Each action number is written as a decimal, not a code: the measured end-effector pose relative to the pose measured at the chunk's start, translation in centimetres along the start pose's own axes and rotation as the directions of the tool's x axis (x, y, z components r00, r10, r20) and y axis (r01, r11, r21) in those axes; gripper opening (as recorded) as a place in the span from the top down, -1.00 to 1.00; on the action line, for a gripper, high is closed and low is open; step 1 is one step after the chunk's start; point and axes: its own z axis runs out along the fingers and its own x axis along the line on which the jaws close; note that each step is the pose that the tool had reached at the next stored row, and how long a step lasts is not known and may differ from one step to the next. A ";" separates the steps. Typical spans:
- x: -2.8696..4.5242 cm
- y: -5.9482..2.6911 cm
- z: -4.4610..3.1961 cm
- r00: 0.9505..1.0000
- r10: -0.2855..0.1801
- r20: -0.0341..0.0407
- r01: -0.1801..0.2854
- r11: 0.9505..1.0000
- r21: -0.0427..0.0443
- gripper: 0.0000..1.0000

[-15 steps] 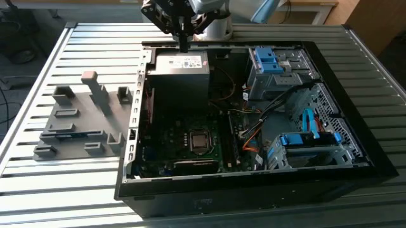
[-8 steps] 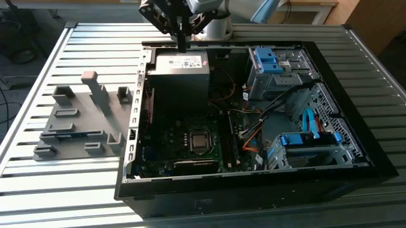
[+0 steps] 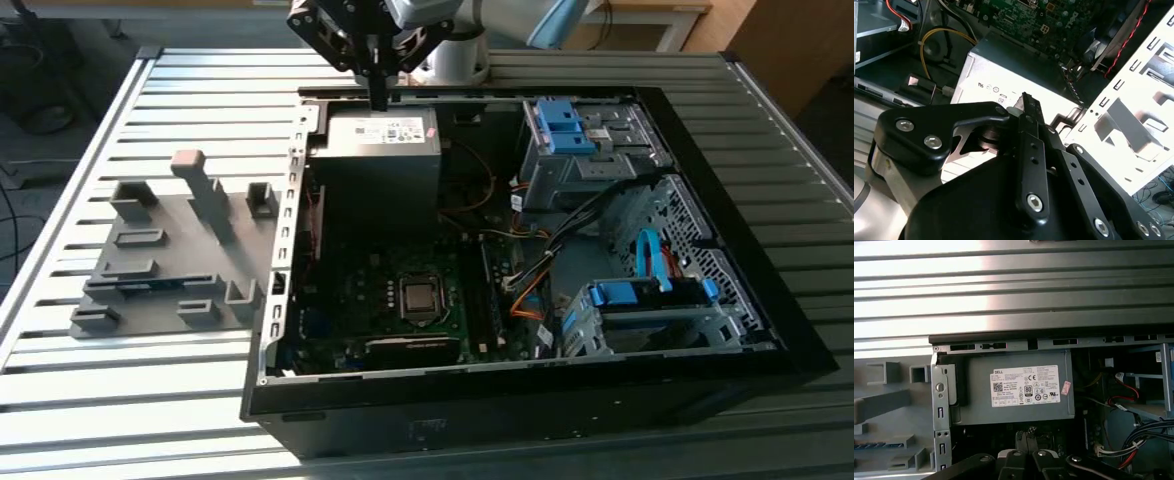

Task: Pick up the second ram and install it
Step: 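Reach for the second ram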

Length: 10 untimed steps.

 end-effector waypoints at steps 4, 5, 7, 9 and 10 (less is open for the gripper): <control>0.15 -0.01 0.00 1.000 0.000 0.000 0.000 1.000 0.000 0.79; 0.19 -0.02 0.00 1.000 0.000 0.000 0.000 1.000 0.000 0.79; 0.26 -0.02 0.00 1.000 0.000 0.000 0.000 1.000 0.000 0.79; 0.34 -0.03 -0.01 1.000 0.000 0.000 0.000 1.000 0.000 0.79; 0.38 -0.03 -0.01 1.000 0.000 0.000 0.000 1.000 0.000 0.79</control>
